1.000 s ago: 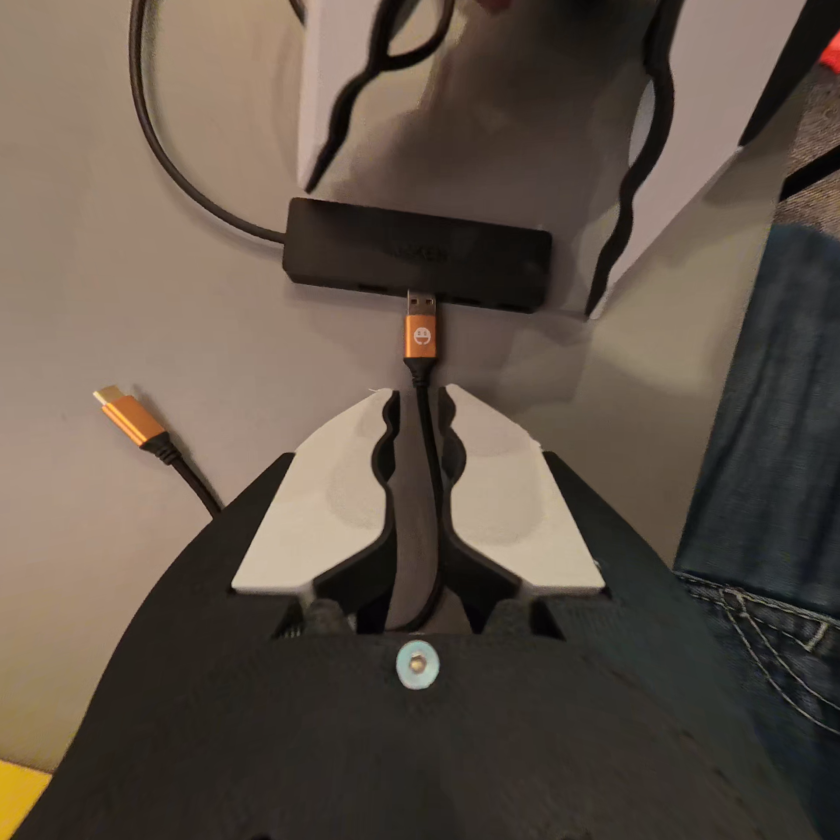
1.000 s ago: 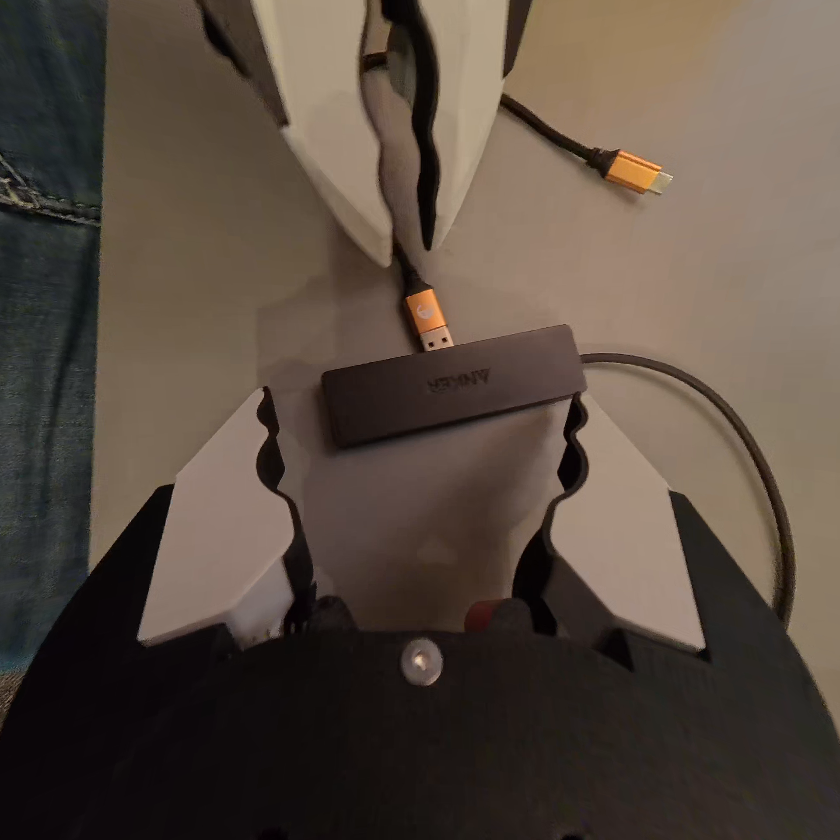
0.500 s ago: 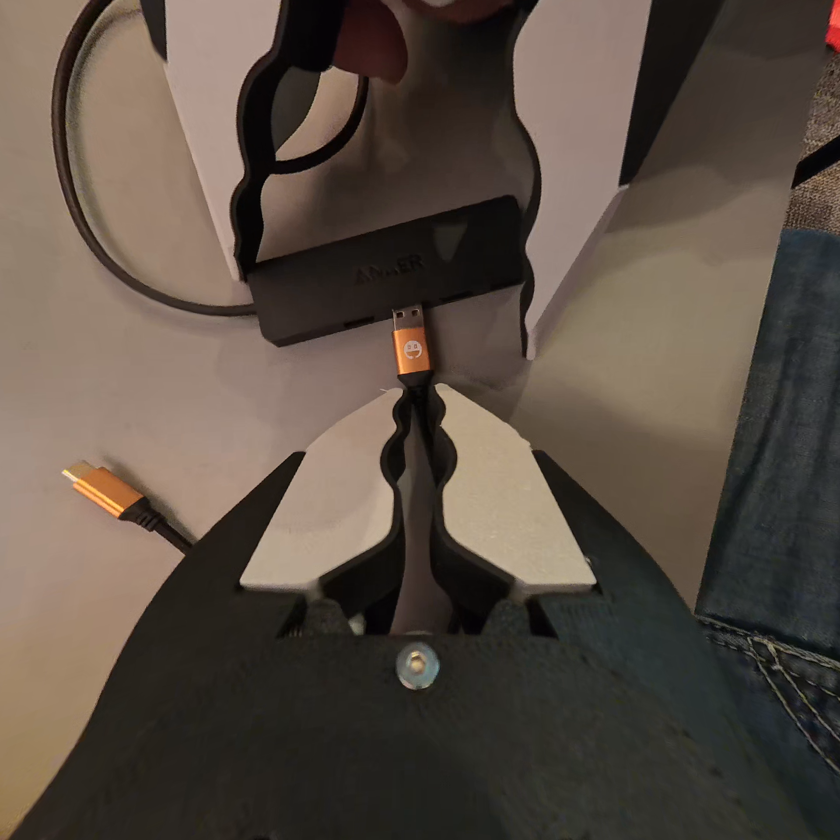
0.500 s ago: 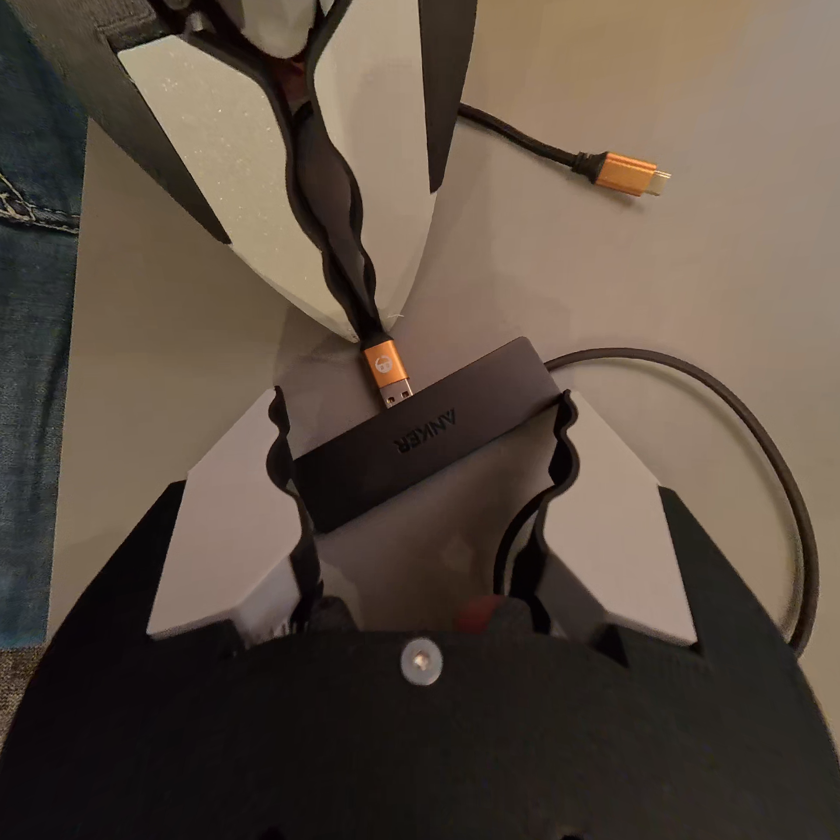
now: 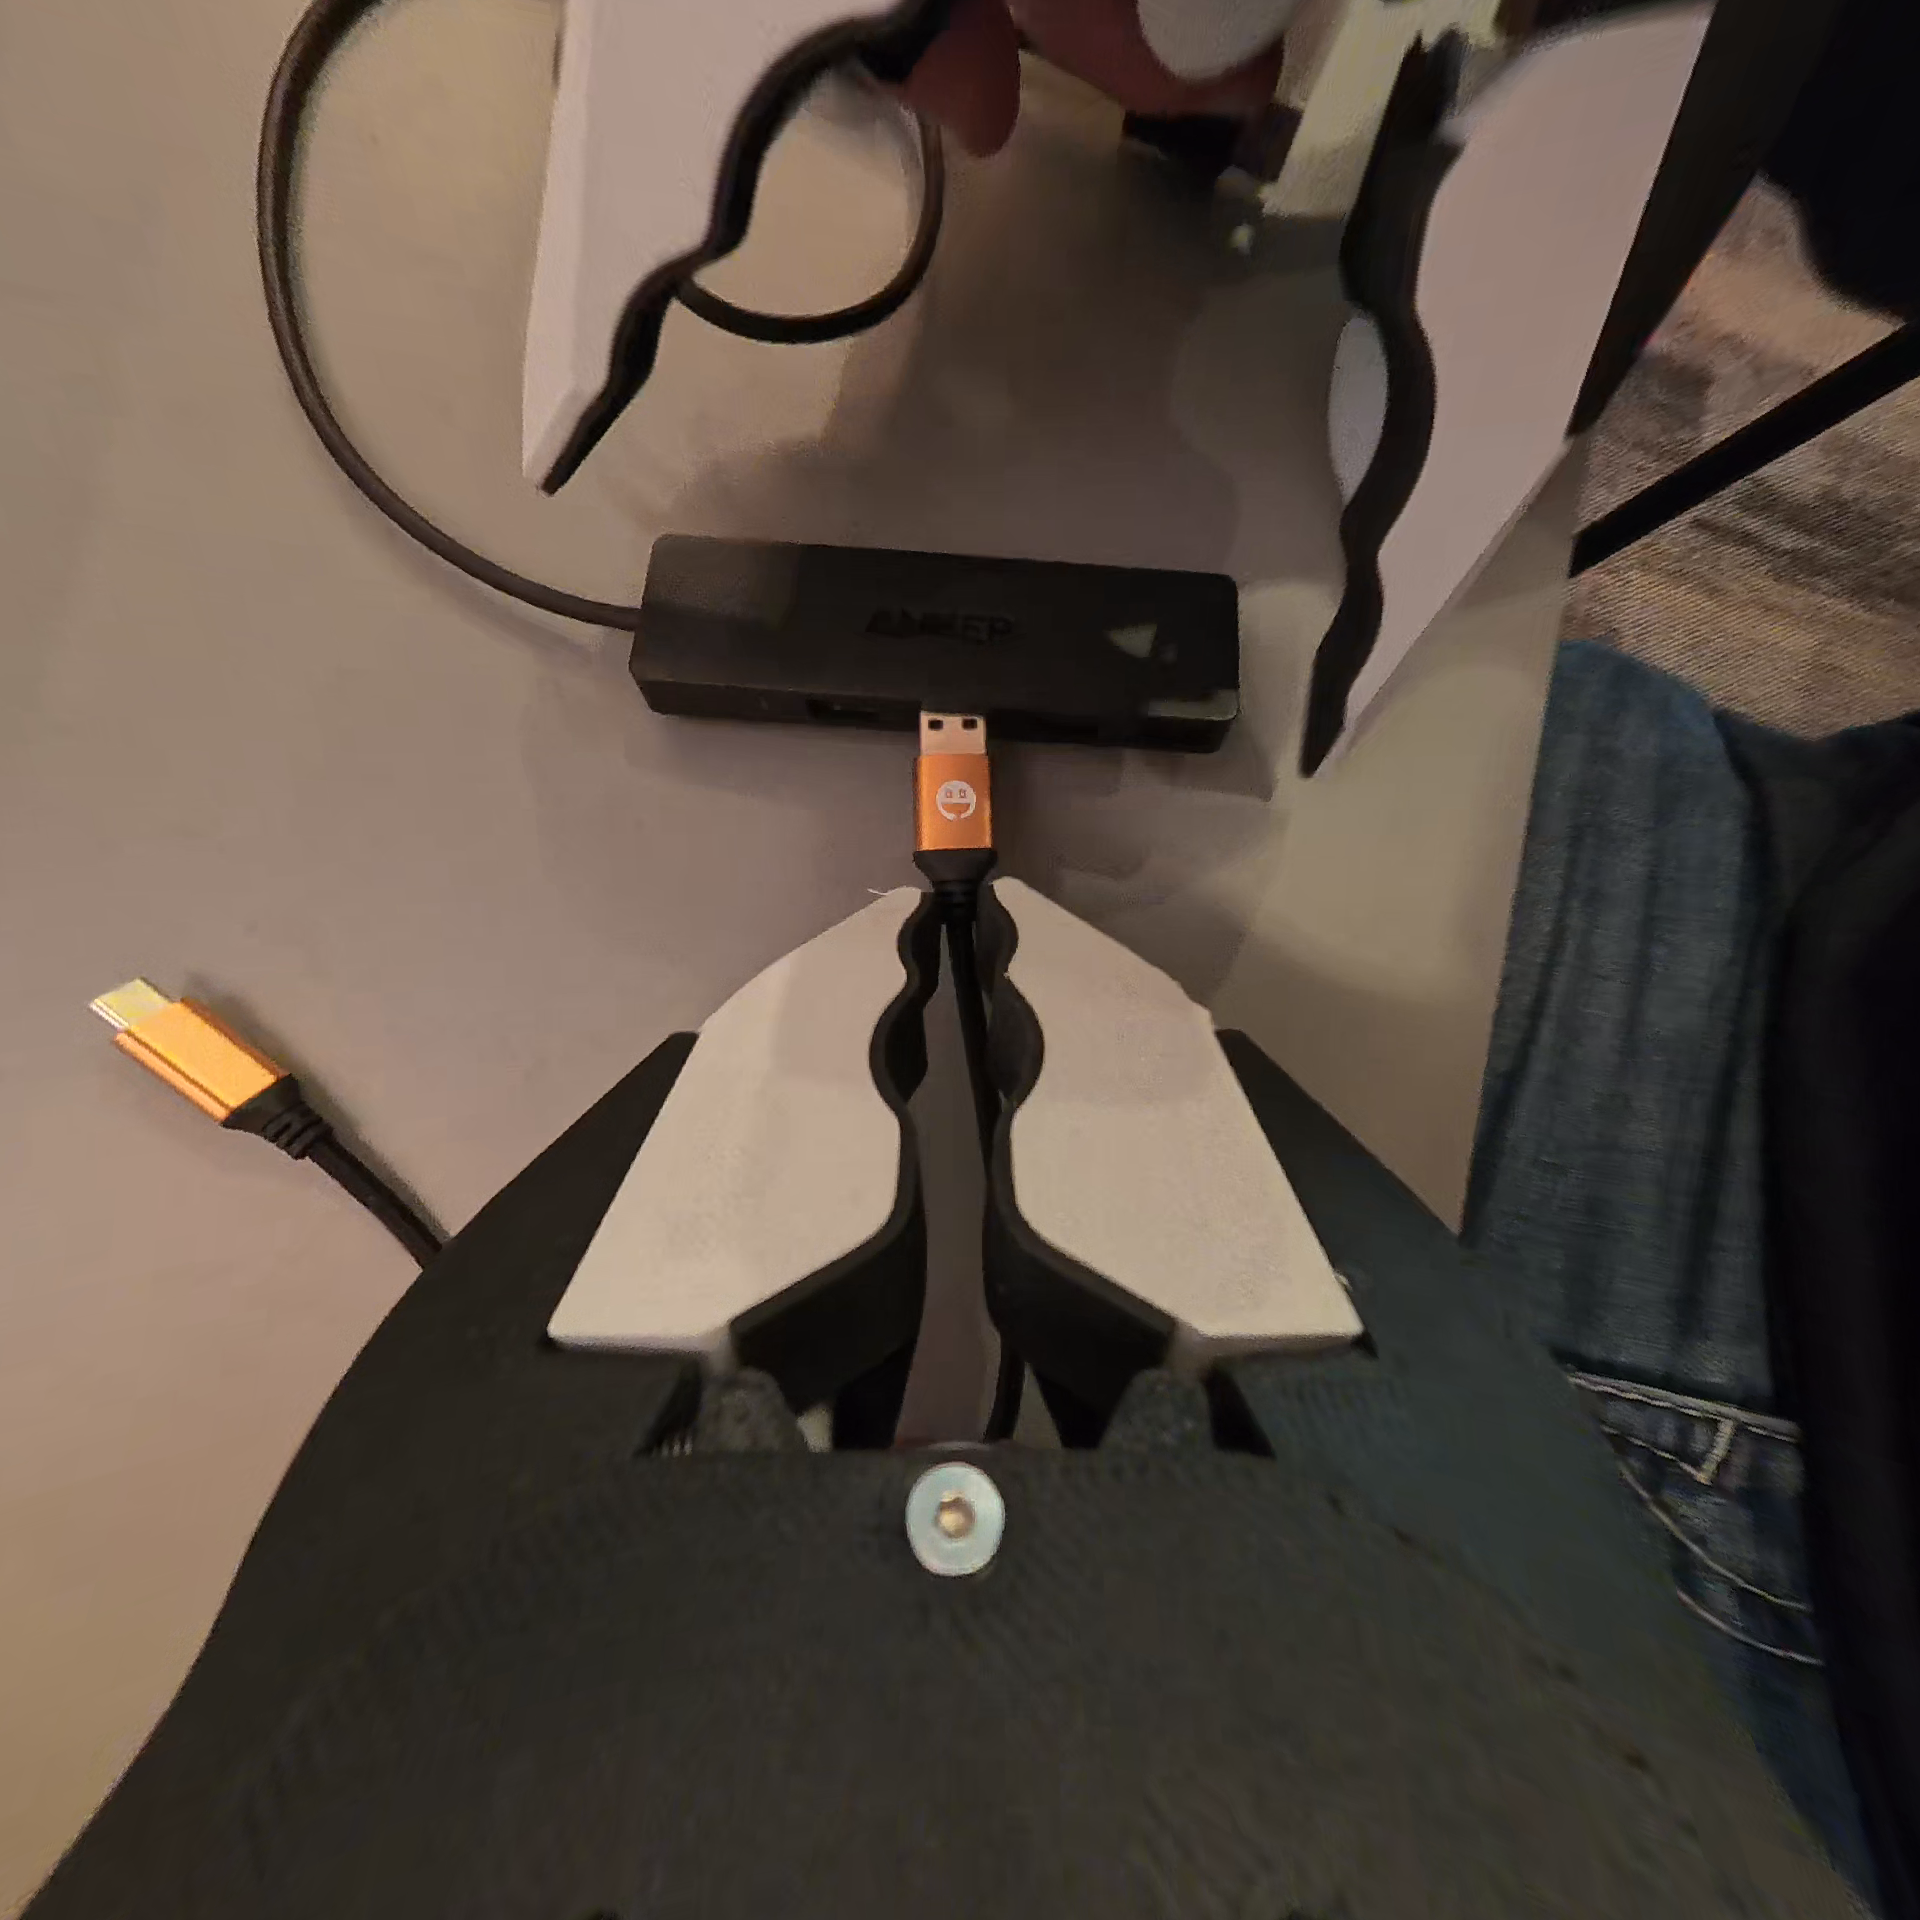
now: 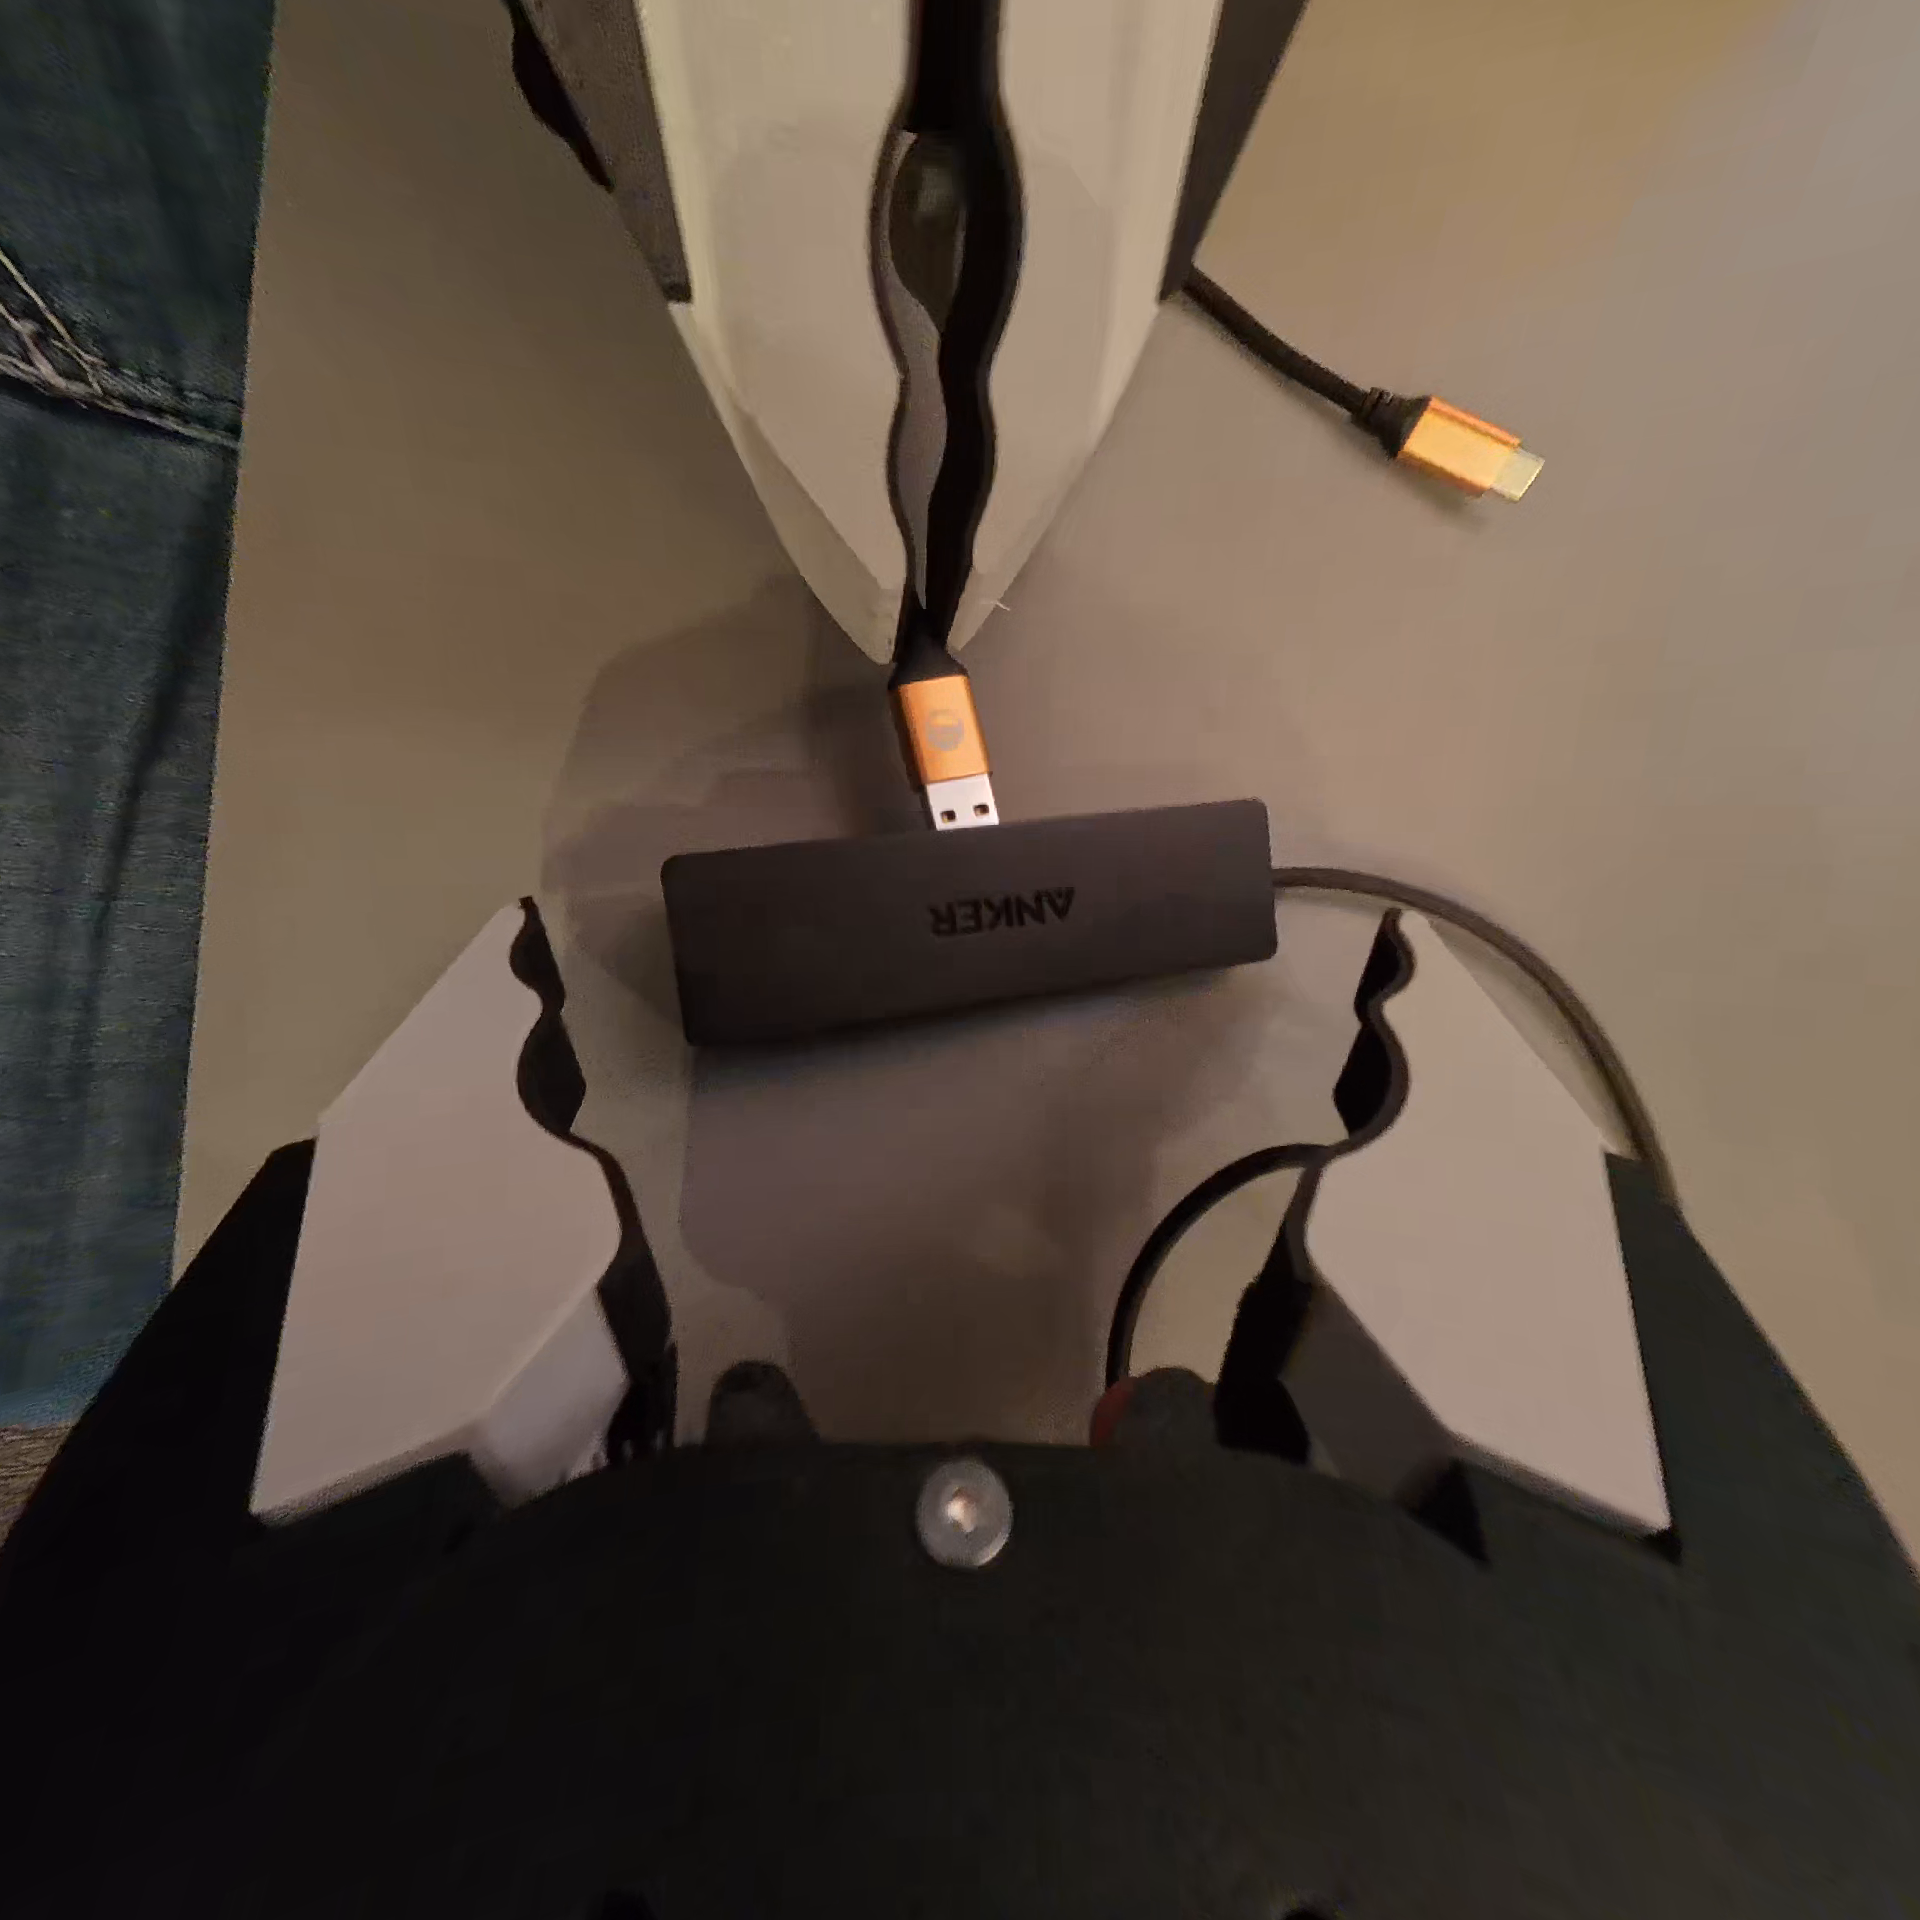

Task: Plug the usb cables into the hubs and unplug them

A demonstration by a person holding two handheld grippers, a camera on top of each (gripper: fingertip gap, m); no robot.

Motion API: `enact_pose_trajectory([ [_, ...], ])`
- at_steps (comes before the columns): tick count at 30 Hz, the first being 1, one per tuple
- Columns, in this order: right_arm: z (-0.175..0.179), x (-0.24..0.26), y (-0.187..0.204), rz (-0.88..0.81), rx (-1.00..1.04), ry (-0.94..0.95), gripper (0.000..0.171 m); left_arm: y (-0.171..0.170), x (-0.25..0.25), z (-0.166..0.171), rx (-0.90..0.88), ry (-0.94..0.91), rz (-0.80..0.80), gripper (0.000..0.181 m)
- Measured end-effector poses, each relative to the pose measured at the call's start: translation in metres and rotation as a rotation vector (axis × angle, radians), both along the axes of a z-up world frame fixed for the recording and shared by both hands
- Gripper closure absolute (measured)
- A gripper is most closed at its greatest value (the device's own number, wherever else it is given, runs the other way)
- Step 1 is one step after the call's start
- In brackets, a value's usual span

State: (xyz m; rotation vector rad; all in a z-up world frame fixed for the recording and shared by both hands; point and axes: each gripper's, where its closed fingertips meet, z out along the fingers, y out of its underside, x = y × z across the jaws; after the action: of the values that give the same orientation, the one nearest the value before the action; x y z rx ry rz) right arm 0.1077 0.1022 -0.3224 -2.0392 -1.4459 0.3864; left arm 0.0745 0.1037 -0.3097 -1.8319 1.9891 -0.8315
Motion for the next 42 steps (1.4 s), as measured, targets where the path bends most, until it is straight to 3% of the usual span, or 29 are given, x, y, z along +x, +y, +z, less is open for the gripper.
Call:
enact_pose_trajectory([
  [3,0.005,-0.003,0.002,-0.02,0.11,-0.046,0.037,-0.001,0.003,0.011,-0.08,-0.028,0.024,0.176],
  [6,0.014,0.008,0.009,-0.09,0.265,-0.129,0.062,0.0,0.005,0.022,-0.138,-0.045,0.051,0.175],
  [10,0.019,0.011,0.007,-0.096,0.417,-0.236,0.118,0.0,0.007,0.03,-0.181,-0.056,0.072,0.175],
  [15,0.036,0.016,0.016,-0.142,0.625,-0.33,0.161,-0.005,0.014,0.04,-0.216,-0.076,0.075,0.175],
  [23,0.049,0.022,0.022,-0.178,0.735,-0.373,0.164,-0.003,0.02,0.051,-0.202,-0.088,0.091,0.176],
  [29,0.047,0.017,0.02,-0.098,0.755,-0.444,0.164,0.0,0.017,0.055,-0.174,-0.035,0.066,0.176],
  [42,0.057,0.01,0.026,-0.106,0.781,-0.416,0.165,0.001,0.017,0.055,-0.148,-0.017,0.017,0.177],
])
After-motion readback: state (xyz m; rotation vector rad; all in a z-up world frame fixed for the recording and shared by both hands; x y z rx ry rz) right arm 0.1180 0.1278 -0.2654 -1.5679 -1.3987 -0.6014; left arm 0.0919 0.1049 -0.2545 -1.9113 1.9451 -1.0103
